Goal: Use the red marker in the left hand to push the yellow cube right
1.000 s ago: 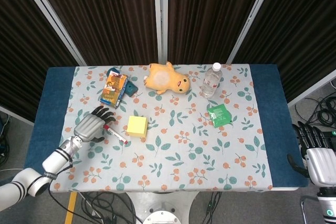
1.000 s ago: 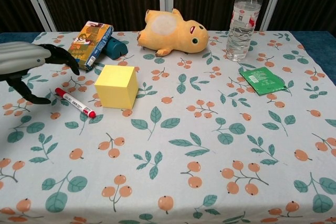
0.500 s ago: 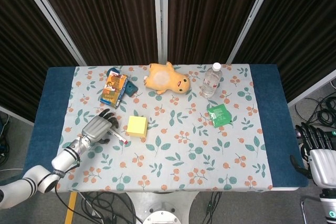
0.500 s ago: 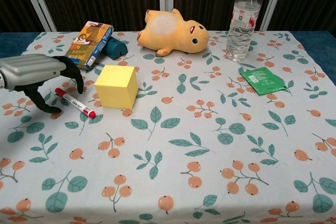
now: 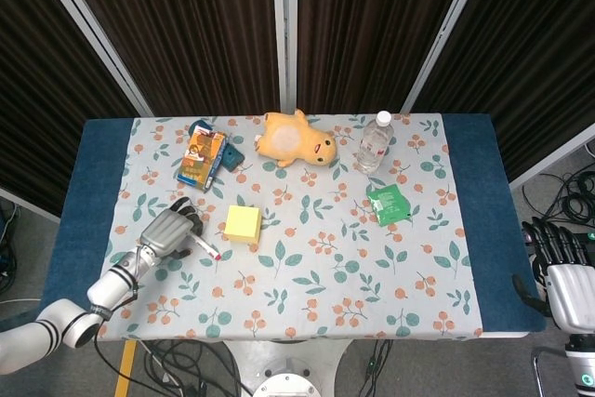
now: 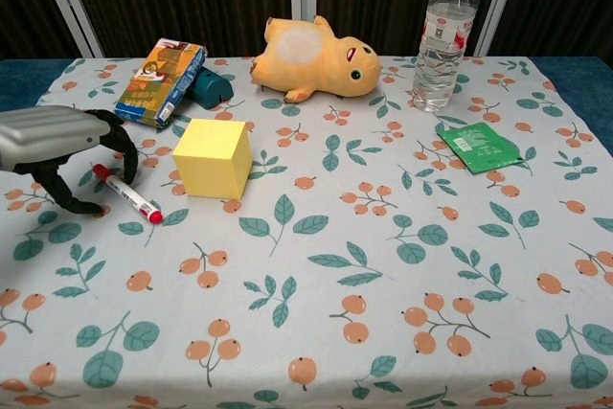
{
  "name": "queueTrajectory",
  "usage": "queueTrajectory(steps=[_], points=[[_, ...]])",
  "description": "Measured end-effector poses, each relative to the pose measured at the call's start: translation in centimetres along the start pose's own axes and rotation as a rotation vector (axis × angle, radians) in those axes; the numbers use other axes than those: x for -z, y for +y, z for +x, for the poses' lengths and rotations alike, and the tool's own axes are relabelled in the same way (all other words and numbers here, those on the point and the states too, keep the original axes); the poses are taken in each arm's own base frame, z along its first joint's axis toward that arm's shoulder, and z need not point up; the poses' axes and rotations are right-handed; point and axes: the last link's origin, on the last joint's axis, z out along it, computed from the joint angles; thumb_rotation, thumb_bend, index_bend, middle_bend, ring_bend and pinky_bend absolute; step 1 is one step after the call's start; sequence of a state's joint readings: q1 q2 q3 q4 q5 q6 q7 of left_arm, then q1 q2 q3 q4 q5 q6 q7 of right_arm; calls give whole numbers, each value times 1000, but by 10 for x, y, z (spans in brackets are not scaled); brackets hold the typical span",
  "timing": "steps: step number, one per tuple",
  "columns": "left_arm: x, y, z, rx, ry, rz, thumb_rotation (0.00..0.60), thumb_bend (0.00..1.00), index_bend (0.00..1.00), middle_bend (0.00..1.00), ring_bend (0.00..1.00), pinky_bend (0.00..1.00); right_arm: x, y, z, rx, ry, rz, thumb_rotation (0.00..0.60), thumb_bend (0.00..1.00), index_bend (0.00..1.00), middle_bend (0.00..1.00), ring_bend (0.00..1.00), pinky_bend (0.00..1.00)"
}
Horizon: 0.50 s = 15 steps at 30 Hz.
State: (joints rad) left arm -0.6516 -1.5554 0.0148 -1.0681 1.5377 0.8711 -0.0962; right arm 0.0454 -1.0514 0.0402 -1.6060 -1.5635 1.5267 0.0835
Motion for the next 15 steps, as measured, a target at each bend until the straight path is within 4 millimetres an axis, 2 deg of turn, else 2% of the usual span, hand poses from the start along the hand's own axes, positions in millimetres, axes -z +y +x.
queueTrajectory(steps=[15], points=[[-15, 3, -1, -12, 31, 13, 600, 324, 556, 530, 283, 98, 1, 2, 0, 2, -2, -14, 600, 250, 0, 36, 0, 0]])
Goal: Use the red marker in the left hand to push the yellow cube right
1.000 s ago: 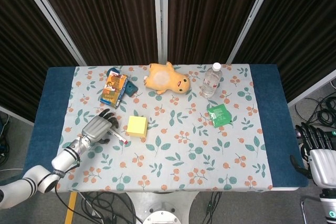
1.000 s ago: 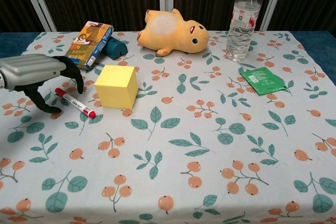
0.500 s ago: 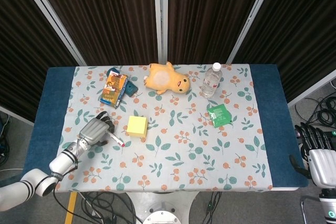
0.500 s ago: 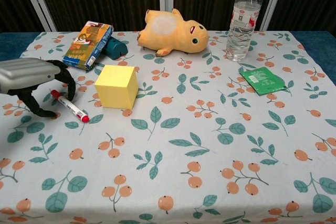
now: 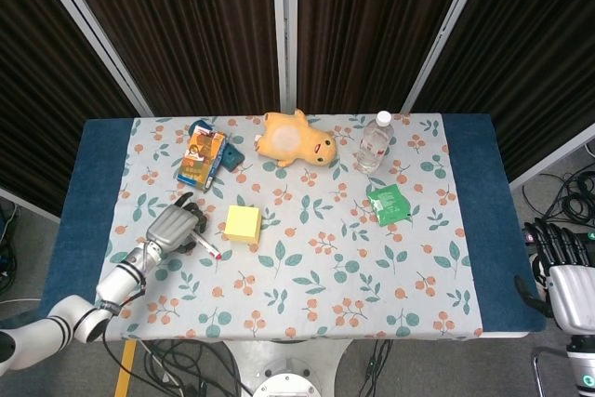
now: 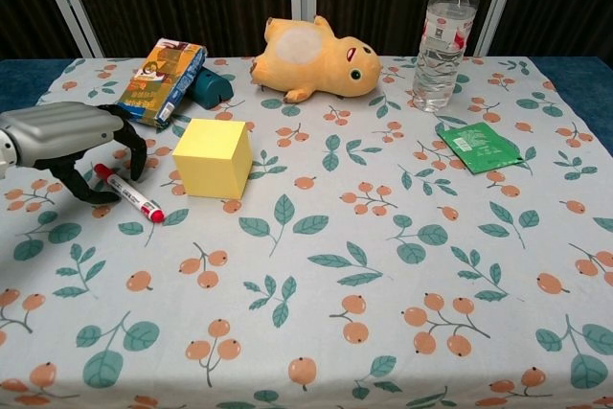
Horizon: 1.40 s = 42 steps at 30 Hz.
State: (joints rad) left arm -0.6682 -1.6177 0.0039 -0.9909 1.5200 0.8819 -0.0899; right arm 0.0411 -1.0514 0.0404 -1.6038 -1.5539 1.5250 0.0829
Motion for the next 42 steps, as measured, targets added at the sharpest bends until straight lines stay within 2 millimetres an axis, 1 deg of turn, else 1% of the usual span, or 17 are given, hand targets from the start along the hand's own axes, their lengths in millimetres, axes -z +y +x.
queueTrajectory(steps=[7, 14, 20, 27, 32, 37, 42], points=[[-2, -1, -2, -5, -2, 6, 600, 331, 562, 535, 283, 99, 0, 0, -1, -1, -1, -1, 600, 254, 0, 36, 0, 0], [-2, 3, -2, -8, 1, -5, 600, 332, 574, 547, 283, 99, -1, 1, -1, -1, -5, -4, 600, 251, 0, 37, 0, 0], [-3, 4, -3, -16, 0, -1, 600, 337, 595, 567, 318, 134, -1, 2, -1, -1, -5, -9, 600, 250, 0, 37, 0, 0], [-2, 4, -4, -13, 1, 3, 600, 395, 613, 583, 335, 137, -1, 1, -2, 0, -7, -8, 600, 251, 0, 37, 0, 0], [-2, 3, -3, -7, 19, 5, 600, 430, 665, 635, 385, 150, -1, 1, -2, 0, -7, -6, 600, 250, 0, 37, 0, 0], [2, 1, -3, 28, 35, 18, 600, 438, 703, 674, 435, 195, -1, 0, -1, -1, -5, -4, 600, 250, 0, 38, 0, 0], [9, -4, -2, 72, 43, 43, 600, 438, 707, 678, 442, 205, -1, 0, 0, -1, 0, -3, 600, 251, 0, 38, 0, 0]])
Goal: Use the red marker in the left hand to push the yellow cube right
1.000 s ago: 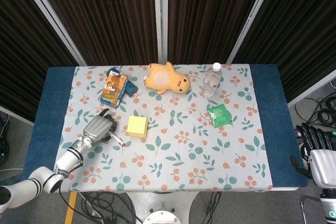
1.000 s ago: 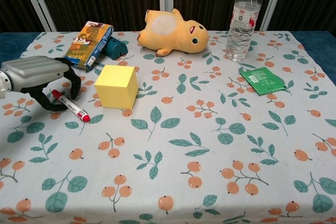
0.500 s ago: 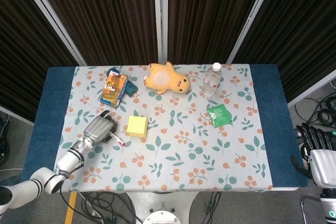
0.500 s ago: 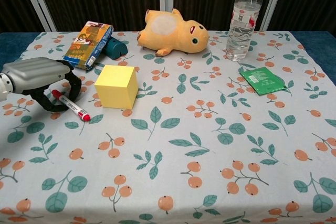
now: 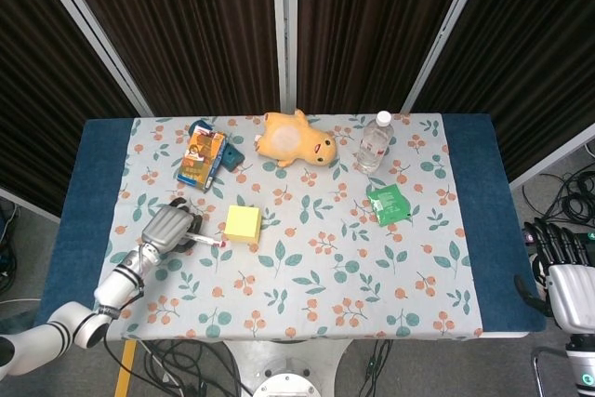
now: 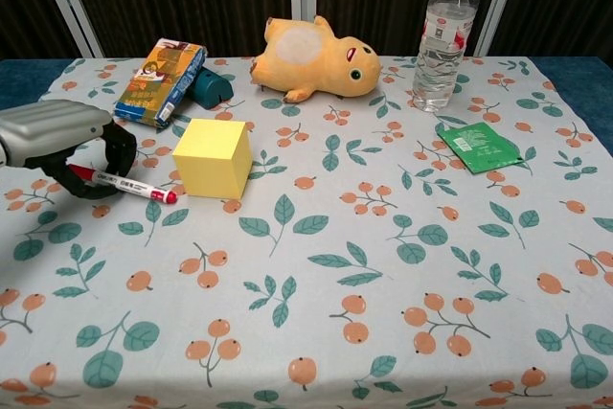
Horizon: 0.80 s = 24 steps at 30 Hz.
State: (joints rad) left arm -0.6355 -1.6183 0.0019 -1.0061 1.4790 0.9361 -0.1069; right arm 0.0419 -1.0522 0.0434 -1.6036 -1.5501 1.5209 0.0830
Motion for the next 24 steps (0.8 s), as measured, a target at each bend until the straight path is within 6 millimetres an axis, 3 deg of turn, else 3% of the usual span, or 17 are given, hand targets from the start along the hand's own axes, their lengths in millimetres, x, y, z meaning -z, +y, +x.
queueTrajectory(steps=[15, 24], points=[[33, -33, 1, 169, 67, 104, 600, 444, 707, 678, 443, 214, -1, -1, 0, -6, 4, 10, 600, 252, 0, 42, 0, 0], [18, -37, -4, 220, 92, 108, 600, 444, 706, 678, 443, 215, -2, -1, 3, 0, 9, 4, 600, 252, 0, 42, 0, 0]])
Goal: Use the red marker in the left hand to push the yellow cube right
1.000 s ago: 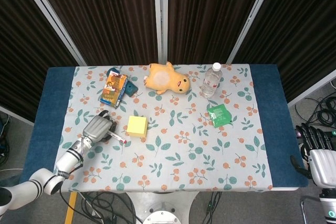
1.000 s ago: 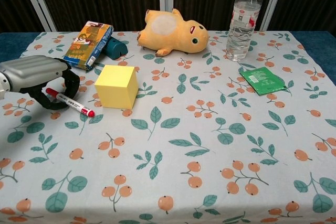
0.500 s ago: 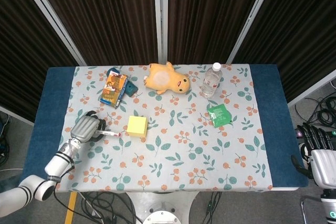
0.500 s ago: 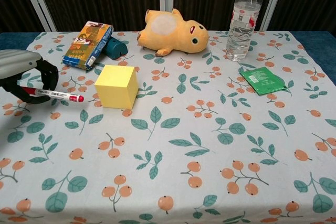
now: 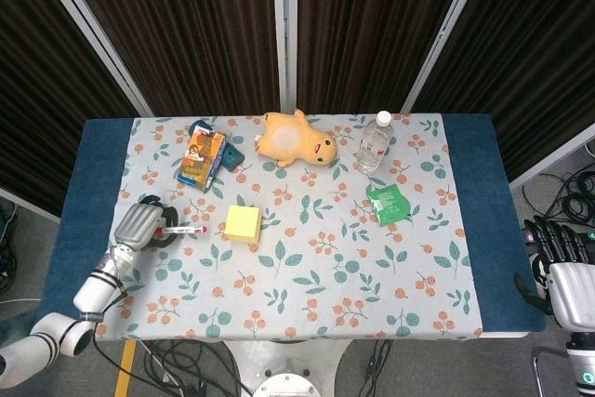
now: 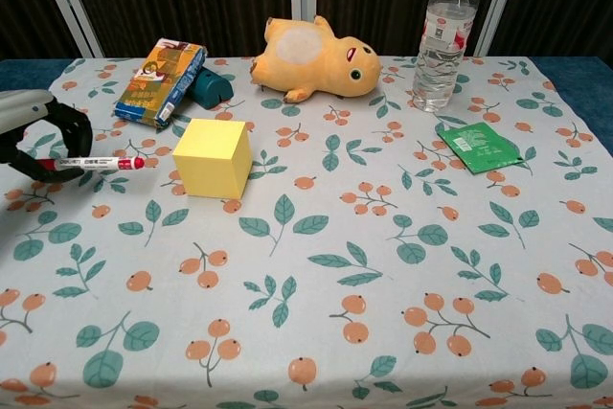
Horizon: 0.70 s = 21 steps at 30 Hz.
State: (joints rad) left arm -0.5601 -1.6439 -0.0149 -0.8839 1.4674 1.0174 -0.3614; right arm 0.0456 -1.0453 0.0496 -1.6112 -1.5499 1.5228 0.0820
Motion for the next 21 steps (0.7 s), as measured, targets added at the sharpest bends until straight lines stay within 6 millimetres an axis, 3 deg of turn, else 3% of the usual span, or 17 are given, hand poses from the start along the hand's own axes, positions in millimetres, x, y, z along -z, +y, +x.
queueTrajectory(steps=[8, 21], points=[[-24, 13, -3, -6, -8, -36, 600, 444, 706, 678, 443, 215, 1, 1, 4, 5, 11, -9, 600, 254, 0, 43, 0, 0], [-42, 47, -7, -44, -16, -144, 600, 444, 706, 678, 443, 215, 4, 3, 5, 5, 13, -18, 600, 250, 0, 43, 0, 0]])
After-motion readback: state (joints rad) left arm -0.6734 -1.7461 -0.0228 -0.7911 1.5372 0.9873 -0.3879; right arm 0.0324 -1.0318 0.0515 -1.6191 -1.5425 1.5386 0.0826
